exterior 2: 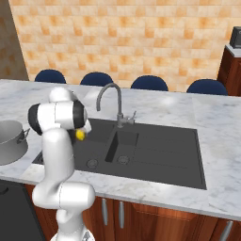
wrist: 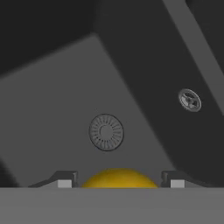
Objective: Dump the lemon from the pot into the sink. Then turn on the water and wash the lemon. Then turn off the water and put the lemon back in the pot.
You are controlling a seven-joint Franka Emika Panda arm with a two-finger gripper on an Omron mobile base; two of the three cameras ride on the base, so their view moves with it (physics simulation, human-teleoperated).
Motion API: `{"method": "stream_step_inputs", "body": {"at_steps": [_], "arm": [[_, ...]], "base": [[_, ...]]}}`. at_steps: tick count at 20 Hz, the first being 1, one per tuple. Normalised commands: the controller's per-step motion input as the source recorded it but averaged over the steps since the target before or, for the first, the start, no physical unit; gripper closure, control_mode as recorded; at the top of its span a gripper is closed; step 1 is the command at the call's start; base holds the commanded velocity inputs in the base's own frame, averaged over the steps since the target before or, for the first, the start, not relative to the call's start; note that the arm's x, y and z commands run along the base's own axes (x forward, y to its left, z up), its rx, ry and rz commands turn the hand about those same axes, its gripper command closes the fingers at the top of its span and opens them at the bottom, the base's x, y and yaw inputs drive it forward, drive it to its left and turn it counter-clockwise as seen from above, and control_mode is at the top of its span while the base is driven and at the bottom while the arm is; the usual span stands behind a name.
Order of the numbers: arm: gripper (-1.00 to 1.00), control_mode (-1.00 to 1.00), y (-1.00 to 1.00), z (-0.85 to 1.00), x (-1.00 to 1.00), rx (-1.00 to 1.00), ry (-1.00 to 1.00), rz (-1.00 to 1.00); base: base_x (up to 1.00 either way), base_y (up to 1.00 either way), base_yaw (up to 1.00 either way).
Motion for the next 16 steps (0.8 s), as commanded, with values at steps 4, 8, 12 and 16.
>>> {"method": "stream_step_inputs", "body": {"at_steps": [4, 8, 12, 16], "arm": [[1.0, -1.0, 0.11, 0.87, -0.61, 0.0, 0.0, -0.08], [1.0, -1.0, 0.12, 0.97, -0.53, 0.01, 0.0, -0.09], [1.0, -1.0, 0.32, 0.95, -0.44, 0.07, -0.01, -0.13], [1.0, -1.0, 0.41, 0.9, -0.31, 0.09, 0.0, -0.15]], "base": [[0.0, 0.0, 0.0], [0.0, 0.0, 0.0], [0.0, 0.0, 0.0], [0.0, 0.0, 0.0]]}}
